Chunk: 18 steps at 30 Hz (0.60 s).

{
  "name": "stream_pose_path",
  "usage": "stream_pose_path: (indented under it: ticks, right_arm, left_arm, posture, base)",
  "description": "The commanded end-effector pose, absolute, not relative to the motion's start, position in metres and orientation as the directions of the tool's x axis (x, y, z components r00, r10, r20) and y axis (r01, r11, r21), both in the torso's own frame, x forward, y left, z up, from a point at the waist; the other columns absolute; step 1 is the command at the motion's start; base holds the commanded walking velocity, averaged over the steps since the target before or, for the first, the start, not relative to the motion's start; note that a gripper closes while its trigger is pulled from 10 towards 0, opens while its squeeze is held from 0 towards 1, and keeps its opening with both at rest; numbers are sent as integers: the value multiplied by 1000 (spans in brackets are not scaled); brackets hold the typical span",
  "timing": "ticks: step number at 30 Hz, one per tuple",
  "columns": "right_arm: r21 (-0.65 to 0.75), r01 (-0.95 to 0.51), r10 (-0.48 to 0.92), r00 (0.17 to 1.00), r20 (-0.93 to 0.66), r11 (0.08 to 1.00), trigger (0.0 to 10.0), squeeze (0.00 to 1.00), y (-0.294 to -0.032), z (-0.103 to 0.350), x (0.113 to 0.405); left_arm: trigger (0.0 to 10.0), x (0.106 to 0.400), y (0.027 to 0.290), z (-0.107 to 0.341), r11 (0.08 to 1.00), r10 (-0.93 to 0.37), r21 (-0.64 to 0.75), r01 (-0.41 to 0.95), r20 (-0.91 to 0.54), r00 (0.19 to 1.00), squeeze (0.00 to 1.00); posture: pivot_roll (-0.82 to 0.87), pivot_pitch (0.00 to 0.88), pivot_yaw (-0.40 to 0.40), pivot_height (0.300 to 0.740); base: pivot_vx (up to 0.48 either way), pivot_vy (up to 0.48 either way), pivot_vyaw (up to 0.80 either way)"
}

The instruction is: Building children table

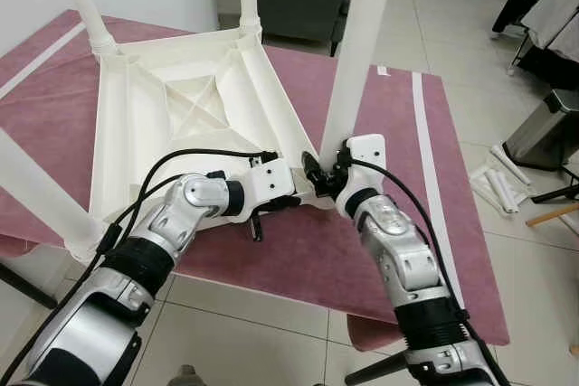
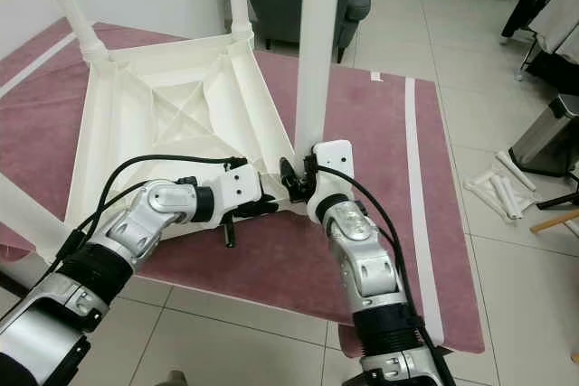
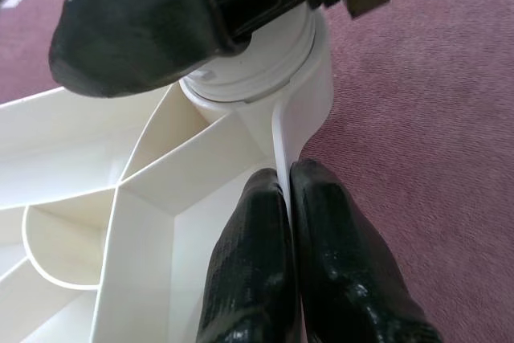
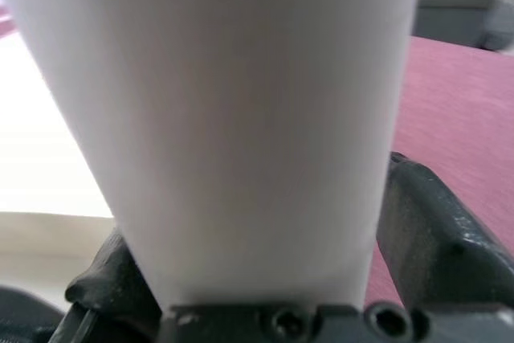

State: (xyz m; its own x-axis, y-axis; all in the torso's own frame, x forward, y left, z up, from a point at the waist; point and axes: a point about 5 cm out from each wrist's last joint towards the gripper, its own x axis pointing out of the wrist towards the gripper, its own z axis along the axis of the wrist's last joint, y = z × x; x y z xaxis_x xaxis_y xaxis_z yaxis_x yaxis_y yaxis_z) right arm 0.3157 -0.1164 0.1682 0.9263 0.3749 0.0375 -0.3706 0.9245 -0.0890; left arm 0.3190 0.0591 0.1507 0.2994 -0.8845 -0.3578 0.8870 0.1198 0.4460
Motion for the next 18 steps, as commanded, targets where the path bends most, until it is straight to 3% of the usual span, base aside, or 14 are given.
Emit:
stream_pose_path:
  ticks: [1,5,7,12,13,15,16,18]
  right_arm:
    - [-162,-521,537,841,75,838,10000,0,-121,186,313]
    - [-203,-642,660,750,35,740,10000,0,-122,187,307]
    - [-220,-742,757,653,-26,633,10000,0,-120,184,300]
    - [-225,-836,841,532,-102,501,10000,0,-119,178,292]
    - [-216,-856,858,500,-113,470,7333,0,-118,176,290]
    - [-204,-874,875,469,-118,441,7333,0,-117,175,288]
    - [-189,-876,877,468,-110,443,0,0,-116,175,288]
    - [-166,-867,868,488,-94,470,0,0,-116,173,290]
  left_arm:
    - [0,289,59,158,-224,-897,438,871,-441,-9,0]
    - [0,280,70,153,-274,-873,422,864,-485,-40,0]
    - [0,273,80,150,-306,-855,403,862,-515,-63,0]
    - [0,268,94,150,-326,-840,387,863,-537,-77,0]
    - [0,267,98,151,-330,-836,383,863,-543,-79,0]
    - [0,266,102,152,-332,-832,379,864,-549,-79,0]
    - [0,266,103,152,-326,-832,380,866,-551,-71,0]
    - [0,268,103,153,-304,-838,386,871,-544,-51,0]
  posture:
    - [164,0,-36,740]
    - [169,0,-42,740]
    - [175,0,-46,740]
    - [183,0,-53,740]
    - [186,0,-54,740]
    - [186,0,-54,740]
    - [188,0,-55,740]
    - [188,0,-55,740]
  base:
    - [0,0,0]
    - [0,0,0]
    - [0,0,0]
    - [0,0,0]
    - [0,0,0]
    - [0,0,0]
    - [0,0,0]
    - [0,0,0]
